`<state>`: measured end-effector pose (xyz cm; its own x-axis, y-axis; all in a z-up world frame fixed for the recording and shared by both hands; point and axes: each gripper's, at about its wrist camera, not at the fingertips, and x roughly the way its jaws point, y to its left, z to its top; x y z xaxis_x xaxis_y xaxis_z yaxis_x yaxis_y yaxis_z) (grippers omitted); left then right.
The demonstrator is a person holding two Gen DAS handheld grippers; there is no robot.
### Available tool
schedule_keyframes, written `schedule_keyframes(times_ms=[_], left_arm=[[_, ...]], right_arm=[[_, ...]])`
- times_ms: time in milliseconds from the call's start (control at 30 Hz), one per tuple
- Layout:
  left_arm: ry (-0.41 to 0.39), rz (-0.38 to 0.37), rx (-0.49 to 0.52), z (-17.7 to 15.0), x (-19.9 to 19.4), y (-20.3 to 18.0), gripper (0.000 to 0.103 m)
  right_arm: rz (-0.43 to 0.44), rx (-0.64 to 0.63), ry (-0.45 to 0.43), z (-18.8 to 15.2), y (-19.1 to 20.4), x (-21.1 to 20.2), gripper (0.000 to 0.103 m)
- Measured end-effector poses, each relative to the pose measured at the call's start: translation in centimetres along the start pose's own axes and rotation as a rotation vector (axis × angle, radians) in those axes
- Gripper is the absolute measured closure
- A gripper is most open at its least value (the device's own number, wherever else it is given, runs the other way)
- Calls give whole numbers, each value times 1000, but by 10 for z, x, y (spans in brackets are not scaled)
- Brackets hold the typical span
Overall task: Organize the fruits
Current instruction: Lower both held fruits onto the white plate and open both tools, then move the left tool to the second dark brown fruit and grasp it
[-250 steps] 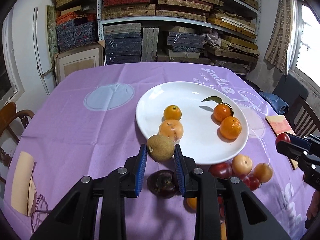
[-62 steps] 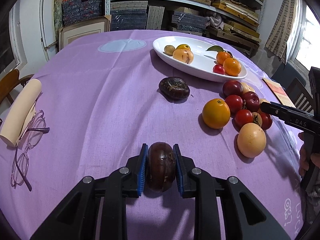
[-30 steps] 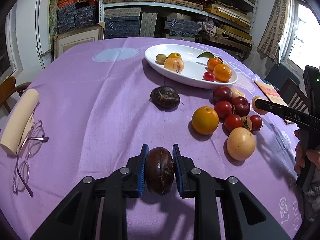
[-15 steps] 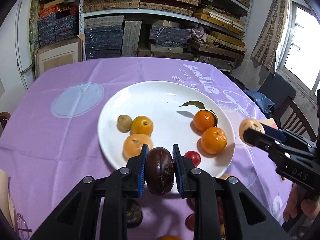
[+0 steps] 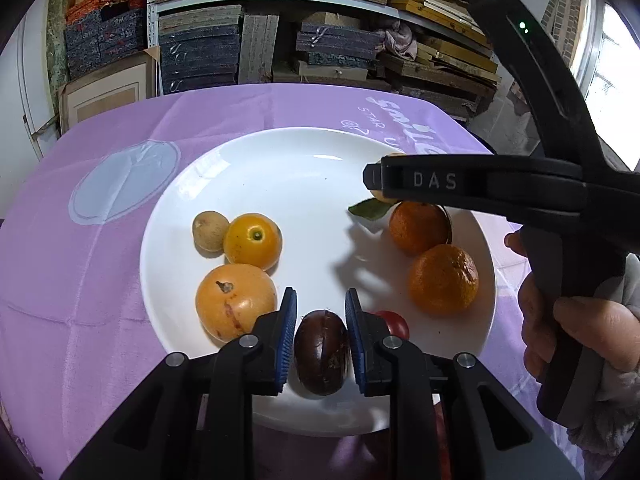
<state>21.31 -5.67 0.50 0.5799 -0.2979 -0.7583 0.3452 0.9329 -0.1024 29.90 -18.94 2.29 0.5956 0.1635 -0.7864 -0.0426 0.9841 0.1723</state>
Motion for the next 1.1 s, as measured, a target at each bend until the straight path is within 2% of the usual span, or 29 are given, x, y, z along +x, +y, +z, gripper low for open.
schedule_keyframes(times_ms=[67, 133, 300, 333, 400, 433, 467, 533, 667, 767, 867, 1100], left_arm=[[6, -5, -7, 0, -1, 3, 72], [3, -23, -18, 1, -5, 5, 55], [-73, 20, -28, 0, -34, 11, 32], [-84, 26, -31, 0, -41, 13, 31], [-107, 50, -45, -3, -60, 22, 28], [-116, 63, -59, -7, -69, 28, 24], [-125, 77, -74, -11, -78, 34, 23], [-144, 107, -105, -25, -96, 49, 18], [-166, 165, -164, -62, -116, 73, 13], [-158, 193, -205, -88, -120, 83, 12], [-159, 244, -205, -99, -119, 85, 12], [-171, 283, -81, -99, -110, 61, 12]], right_arm=[[10, 4, 15, 1, -1, 3, 56], [22, 22, 0, 1, -4, -1, 56], [58, 79, -104, -4, -19, -42, 55], [66, 84, -139, -9, -21, -57, 55], [77, 94, -216, -24, -25, -89, 41], [82, 97, -256, -35, -27, -105, 30], [78, 99, -296, -48, -28, -121, 23], [76, 97, -348, -77, -30, -145, 19], [101, 164, -369, -139, -37, -166, 8], [110, 213, -352, -176, -46, -169, 7], [69, 228, -346, -204, -47, -168, 6], [36, 183, -347, -209, -43, -165, 4]])
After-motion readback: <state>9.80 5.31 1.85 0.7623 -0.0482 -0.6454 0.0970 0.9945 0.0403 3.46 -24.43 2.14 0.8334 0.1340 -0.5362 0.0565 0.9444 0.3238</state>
